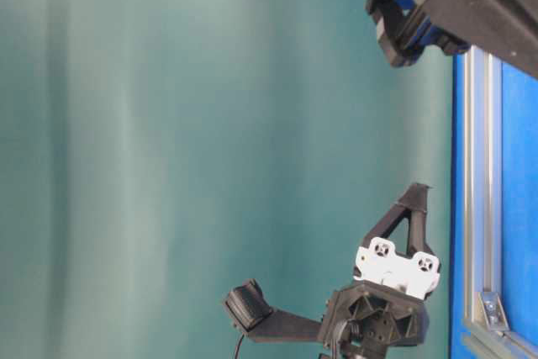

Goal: Insert the wire through the string loop located on the left side.
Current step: 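Move the right gripper toward the black USB cable plug end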

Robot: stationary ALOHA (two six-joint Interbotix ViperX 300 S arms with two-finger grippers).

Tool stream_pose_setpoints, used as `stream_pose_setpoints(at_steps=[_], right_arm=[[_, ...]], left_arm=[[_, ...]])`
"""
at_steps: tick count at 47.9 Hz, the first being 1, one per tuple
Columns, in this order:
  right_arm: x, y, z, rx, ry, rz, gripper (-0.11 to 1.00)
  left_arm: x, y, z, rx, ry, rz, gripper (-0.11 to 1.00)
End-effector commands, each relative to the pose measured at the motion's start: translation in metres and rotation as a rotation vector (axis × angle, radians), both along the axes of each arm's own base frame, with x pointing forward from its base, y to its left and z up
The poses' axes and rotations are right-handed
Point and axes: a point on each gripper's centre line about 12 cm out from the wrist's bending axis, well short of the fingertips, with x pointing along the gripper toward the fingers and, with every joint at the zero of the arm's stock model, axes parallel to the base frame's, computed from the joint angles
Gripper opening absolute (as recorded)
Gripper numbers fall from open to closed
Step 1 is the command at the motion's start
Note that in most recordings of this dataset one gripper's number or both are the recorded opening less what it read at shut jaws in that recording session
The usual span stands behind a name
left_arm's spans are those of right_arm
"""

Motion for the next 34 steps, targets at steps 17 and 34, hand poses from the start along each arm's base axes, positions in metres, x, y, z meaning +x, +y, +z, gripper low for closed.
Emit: stream_pose_setpoints(at_steps=[17,34], right_arm=[[0.005,0.004,0.011,0.032,0.062,-0.013,-0.02],[0.009,0.007,0.015,0.063,0.048,-0.012,0.26]], left_arm=[[0.002,-0.005,0.019,0.012,-0.039,-0.02,0.0],[0.001,-0.005,0.018,0.012,-0.039,-0.02,0.0]])
